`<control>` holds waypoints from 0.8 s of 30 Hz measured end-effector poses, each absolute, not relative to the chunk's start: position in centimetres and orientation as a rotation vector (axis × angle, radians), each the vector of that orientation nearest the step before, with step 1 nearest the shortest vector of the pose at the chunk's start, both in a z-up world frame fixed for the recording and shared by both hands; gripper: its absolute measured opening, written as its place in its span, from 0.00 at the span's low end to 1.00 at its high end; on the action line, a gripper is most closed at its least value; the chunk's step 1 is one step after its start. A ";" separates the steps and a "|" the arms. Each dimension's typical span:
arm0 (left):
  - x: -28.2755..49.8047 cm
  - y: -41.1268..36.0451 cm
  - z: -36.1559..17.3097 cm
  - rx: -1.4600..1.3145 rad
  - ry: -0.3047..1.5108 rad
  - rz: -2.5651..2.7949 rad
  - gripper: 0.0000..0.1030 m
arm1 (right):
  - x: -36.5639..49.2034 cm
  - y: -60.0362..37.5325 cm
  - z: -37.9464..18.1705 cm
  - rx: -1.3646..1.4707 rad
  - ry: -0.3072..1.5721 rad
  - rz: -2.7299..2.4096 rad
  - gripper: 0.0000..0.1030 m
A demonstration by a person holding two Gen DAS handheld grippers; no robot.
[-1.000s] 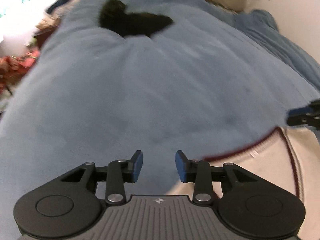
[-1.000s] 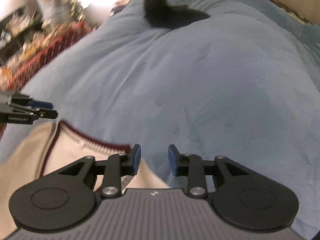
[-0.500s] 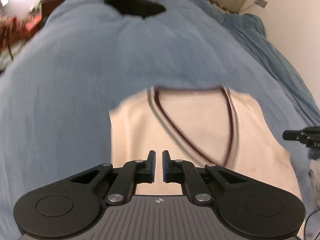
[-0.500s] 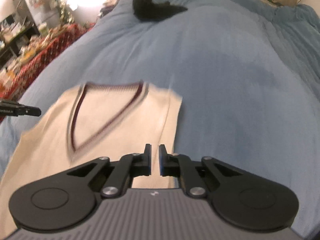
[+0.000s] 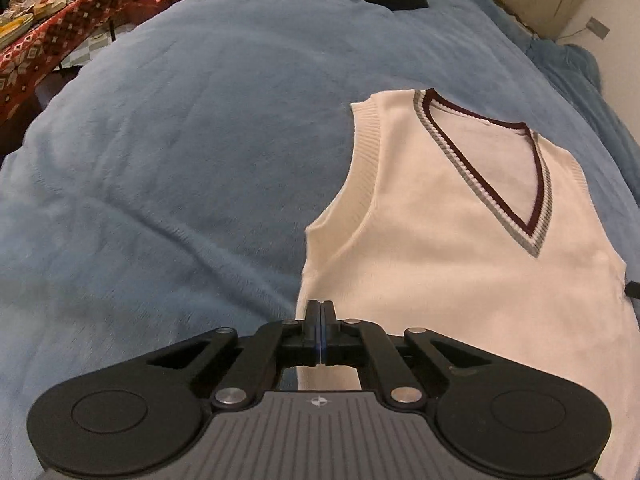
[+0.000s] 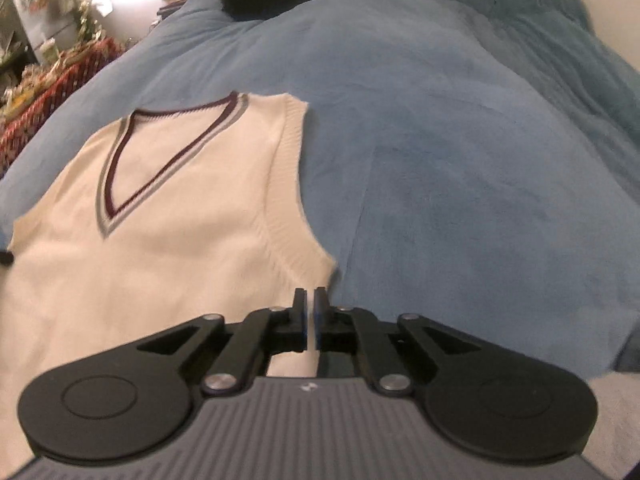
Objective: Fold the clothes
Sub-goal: 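Lay the vest flat on the duvet and open both grippers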
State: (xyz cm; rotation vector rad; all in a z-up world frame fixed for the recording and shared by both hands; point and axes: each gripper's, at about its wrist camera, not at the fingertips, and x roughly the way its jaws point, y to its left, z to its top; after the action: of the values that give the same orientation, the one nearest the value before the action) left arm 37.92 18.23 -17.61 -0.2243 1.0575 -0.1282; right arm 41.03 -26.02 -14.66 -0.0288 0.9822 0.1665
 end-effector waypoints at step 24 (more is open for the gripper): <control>28.0 19.0 -17.8 -0.190 1.101 -0.178 0.06 | 25.6 -28.1 -14.1 0.040 1.090 0.171 0.08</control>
State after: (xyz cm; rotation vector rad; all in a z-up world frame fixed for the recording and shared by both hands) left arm 28.02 19.01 -17.84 -0.1897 1.1008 -0.1775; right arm 25.56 -28.11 -14.11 0.0400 1.0895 0.1707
